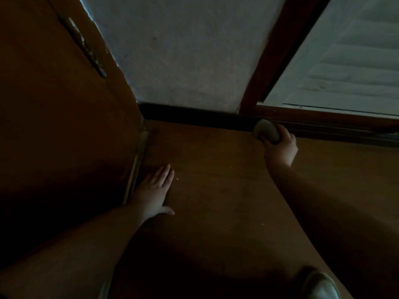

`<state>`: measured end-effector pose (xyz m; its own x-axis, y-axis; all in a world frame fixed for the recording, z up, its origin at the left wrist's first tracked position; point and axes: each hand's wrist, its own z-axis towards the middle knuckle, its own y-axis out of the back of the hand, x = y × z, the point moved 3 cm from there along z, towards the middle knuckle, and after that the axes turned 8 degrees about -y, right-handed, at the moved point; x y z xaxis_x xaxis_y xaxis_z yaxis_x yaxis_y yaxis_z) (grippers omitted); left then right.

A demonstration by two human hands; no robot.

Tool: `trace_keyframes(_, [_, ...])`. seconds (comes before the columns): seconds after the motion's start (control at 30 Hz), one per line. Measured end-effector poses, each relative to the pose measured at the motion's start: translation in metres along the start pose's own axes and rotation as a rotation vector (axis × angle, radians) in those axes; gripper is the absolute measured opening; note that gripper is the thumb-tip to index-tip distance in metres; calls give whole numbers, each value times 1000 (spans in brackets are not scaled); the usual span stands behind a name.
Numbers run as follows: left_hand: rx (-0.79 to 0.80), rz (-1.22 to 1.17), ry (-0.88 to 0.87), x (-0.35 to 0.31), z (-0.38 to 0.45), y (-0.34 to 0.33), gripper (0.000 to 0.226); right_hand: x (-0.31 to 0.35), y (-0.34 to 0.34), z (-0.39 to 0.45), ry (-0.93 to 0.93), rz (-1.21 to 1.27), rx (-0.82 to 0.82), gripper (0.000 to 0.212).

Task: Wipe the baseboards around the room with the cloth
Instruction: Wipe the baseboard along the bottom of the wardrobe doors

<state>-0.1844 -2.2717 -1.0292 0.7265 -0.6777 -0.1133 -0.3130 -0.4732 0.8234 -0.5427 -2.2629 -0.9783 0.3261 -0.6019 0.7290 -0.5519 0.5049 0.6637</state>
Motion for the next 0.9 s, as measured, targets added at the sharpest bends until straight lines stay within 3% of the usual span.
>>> trace_keyframes(0.2, [64,151,-12,-9,3,10,127,28,-17,-22,204,-74,125,53])
trace_keyframes(0.37, [6,265,-16,-4,-2,6,120,77,-73,-47,298,-53,244,54])
trace_keyframes(0.53, [-36,157,15,10,-9,-2,110,137,-132,-75,461,-51,365,52])
trace_keyframes(0.7, [10,227,148,42,-7,11,122,187,-186,-101,456,-5,449,44])
trace_keyframes(0.9, [61,319,116,53,-10,3,127,203,-220,-105,338,21,460,38])
